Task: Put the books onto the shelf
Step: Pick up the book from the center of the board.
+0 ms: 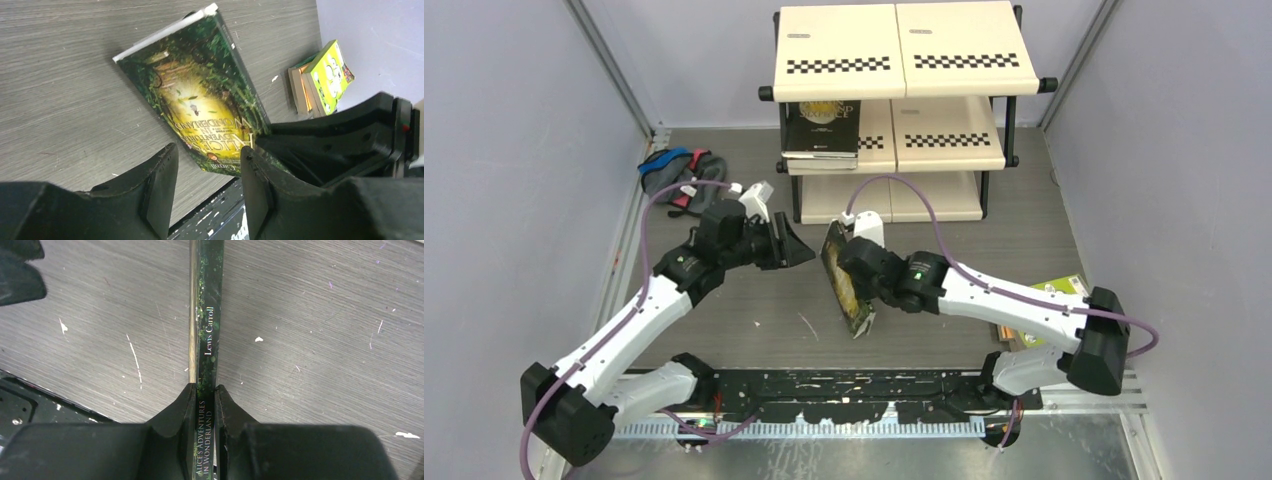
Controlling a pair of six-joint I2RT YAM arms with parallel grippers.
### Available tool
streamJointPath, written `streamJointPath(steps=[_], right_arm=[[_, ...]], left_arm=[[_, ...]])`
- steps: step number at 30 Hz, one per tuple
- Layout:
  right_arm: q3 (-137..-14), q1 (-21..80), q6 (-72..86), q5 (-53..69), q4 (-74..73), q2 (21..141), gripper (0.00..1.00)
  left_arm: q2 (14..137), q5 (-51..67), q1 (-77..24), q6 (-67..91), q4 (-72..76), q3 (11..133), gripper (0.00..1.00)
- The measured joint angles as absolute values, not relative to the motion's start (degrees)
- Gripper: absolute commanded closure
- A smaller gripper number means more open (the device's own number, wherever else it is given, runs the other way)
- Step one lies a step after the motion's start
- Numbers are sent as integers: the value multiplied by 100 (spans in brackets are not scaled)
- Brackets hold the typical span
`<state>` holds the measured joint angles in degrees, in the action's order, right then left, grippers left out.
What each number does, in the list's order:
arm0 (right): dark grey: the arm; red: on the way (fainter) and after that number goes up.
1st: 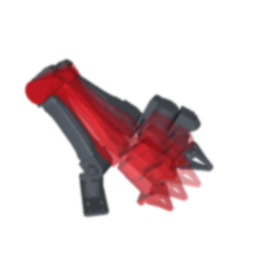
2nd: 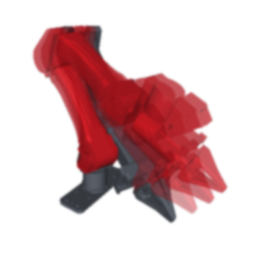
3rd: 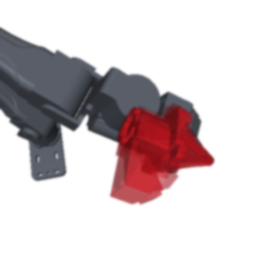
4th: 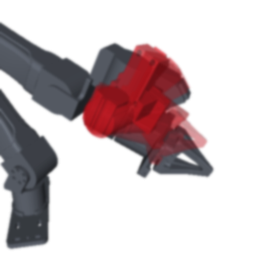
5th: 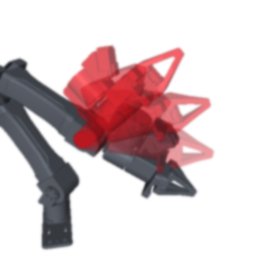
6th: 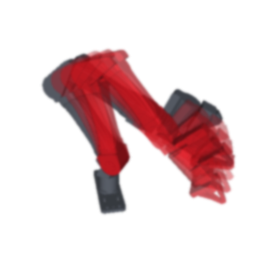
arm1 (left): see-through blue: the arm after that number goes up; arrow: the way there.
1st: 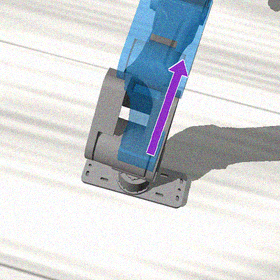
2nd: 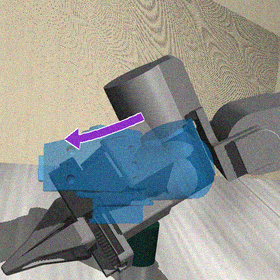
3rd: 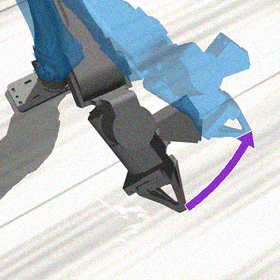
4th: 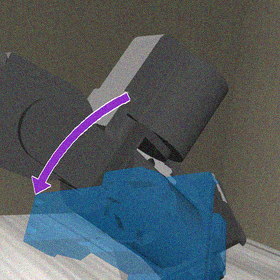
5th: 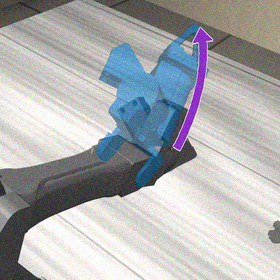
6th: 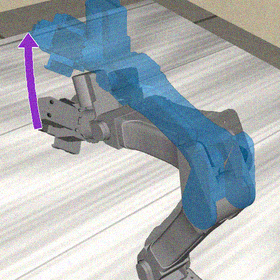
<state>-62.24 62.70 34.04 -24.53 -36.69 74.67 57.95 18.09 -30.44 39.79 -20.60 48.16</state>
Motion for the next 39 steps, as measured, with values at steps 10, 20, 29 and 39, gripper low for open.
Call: streamJointPath(steps=[10, 20, 29, 39], right_arm=[[-7164, 7227, 3140, -3127, -4335, 8377, 99], [-7710, 7929, 2917, -3684, -4633, 8934, 99], [-8042, 8184, 2707, -4241, -4779, 9229, 99], [-8503, 8488, 2370, -4915, -4987, 9896, 99]], left_arm=[[5946, 1538, -3153, 3701, -2801, 5269, 44], [6217, 1402, -3194, 3610, -3275, 5621, 43], [6460, 1345, -3332, 3546, -3684, 5752, 44], [6632, 1245, -3413, 3551, -3983, 5763, 57]])
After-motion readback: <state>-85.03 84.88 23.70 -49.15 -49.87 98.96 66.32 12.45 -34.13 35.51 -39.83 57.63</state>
